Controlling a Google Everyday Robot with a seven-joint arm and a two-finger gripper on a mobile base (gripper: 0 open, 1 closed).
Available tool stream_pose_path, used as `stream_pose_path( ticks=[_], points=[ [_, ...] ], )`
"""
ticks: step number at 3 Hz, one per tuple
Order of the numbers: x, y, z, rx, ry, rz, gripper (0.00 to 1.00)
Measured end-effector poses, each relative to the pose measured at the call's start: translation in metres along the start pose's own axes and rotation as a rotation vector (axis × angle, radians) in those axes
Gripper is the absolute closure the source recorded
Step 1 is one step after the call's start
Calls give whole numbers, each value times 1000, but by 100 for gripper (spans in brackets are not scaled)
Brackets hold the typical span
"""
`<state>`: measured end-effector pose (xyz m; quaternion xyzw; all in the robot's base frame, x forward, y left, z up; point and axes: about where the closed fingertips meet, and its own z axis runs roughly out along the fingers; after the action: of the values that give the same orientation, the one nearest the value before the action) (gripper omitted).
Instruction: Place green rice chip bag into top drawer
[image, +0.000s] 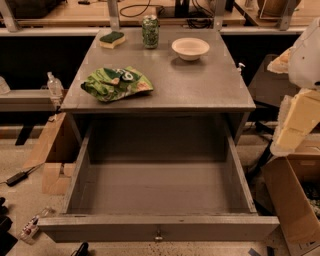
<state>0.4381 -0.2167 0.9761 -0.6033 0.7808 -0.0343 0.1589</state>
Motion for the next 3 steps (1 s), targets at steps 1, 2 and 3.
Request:
stream_pose_path(
  ticks=[1,2,3],
  points=[
    [0,0,0,0,0,-1,0],
    [-39,-42,18,39,-41,-126,0],
    [-93,-100,40,94,-70,-290,0]
  ],
)
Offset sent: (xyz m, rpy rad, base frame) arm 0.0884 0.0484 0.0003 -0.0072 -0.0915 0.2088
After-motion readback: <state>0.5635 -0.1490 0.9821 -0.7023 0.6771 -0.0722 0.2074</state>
